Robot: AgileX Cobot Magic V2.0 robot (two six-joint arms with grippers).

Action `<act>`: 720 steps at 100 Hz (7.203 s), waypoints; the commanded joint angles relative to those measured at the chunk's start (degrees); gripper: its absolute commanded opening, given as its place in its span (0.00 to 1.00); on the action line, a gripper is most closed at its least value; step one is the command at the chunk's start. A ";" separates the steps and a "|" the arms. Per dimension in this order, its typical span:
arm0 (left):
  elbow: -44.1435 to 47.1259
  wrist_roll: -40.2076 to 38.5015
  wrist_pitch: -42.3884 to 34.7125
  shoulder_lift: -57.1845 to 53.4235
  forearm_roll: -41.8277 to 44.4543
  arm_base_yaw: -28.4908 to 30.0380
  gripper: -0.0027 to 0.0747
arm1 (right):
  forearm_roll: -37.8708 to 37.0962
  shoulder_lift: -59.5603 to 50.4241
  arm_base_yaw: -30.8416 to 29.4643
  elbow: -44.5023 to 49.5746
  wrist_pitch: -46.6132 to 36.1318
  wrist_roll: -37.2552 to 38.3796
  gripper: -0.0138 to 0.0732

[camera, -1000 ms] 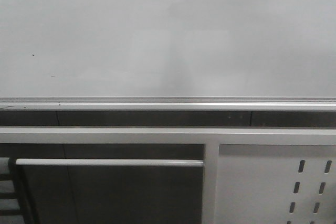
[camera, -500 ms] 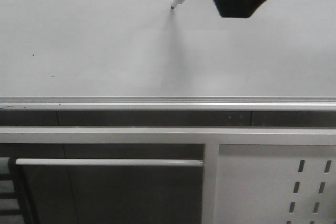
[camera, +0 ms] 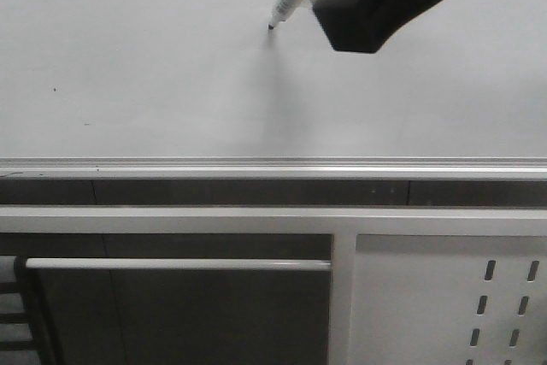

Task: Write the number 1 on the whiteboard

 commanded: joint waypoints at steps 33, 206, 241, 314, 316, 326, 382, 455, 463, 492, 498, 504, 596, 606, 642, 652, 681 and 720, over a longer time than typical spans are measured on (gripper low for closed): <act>-1.60 -0.18 -4.95 0.56 -0.59 0.11 0.17 | 8.64 5.50 -2.60 -1.58 -3.38 -0.90 0.10; -30.24 53.16 43.40 32.80 -29.81 -3.68 0.46 | 37.33 -14.58 6.62 -10.36 38.89 -0.80 0.10; -32.84 55.38 38.71 38.04 -26.55 -11.73 0.46 | 34.96 -14.22 6.62 -15.63 45.98 -0.80 0.10; -32.84 51.45 36.58 38.93 -28.17 -12.59 0.20 | 34.86 -13.53 6.62 -16.31 51.80 -0.80 0.10; -32.84 51.45 36.58 38.93 -28.17 -12.59 0.18 | 34.86 -13.53 6.62 -16.31 51.93 -0.80 0.10; -32.84 51.45 36.58 38.93 -28.17 -12.59 0.12 | 34.86 -13.53 6.62 -16.31 52.30 -0.80 0.10; -32.73 51.45 32.58 38.93 -32.28 -12.59 0.01 | 34.86 -13.53 6.62 -16.31 53.17 -0.80 0.52; -18.38 52.49 -12.60 39.93 -50.27 -25.40 0.01 | 32.41 -32.68 -4.08 -8.26 46.09 2.56 0.08; -18.28 52.49 -20.26 41.34 -50.75 -29.25 0.01 | 32.41 -34.53 -7.45 -6.18 46.53 2.93 0.08; -18.28 43.04 -42.35 47.87 -54.37 -36.51 0.01 | 12.70 -35.14 -19.93 -4.65 60.31 20.36 0.08; -18.28 40.33 -43.58 49.08 -54.24 -36.51 0.01 | 2.78 -35.14 -22.86 -4.65 65.92 27.75 0.08; -18.28 38.90 -44.34 50.08 -53.41 -36.51 0.01 | -3.92 -35.27 -24.99 -4.65 70.84 30.14 0.08; -18.28 -0.75 -58.91 72.77 -24.92 -32.07 0.01 | -8.84 -36.68 -27.50 -4.55 72.30 30.13 0.08; -18.28 -4.11 -58.91 73.99 -20.80 -30.47 0.01 | -8.84 -36.68 -27.50 -4.55 72.30 30.13 0.08; -18.28 -5.10 -59.17 77.50 -19.93 -24.57 0.01 | -8.84 -36.68 -27.50 -4.55 72.30 30.13 0.08; -18.28 -5.10 -60.09 77.49 -19.53 -23.93 0.01 | -8.84 -36.68 -27.50 -4.55 72.22 30.13 0.08; -18.28 -5.10 -60.67 77.49 -17.75 -24.03 0.01 | -8.58 -36.57 -27.50 -4.55 71.62 30.24 0.08; -18.28 -7.61 -60.67 75.68 -15.80 -24.03 0.63 | -8.25 -36.57 -27.50 -4.55 71.62 30.24 0.08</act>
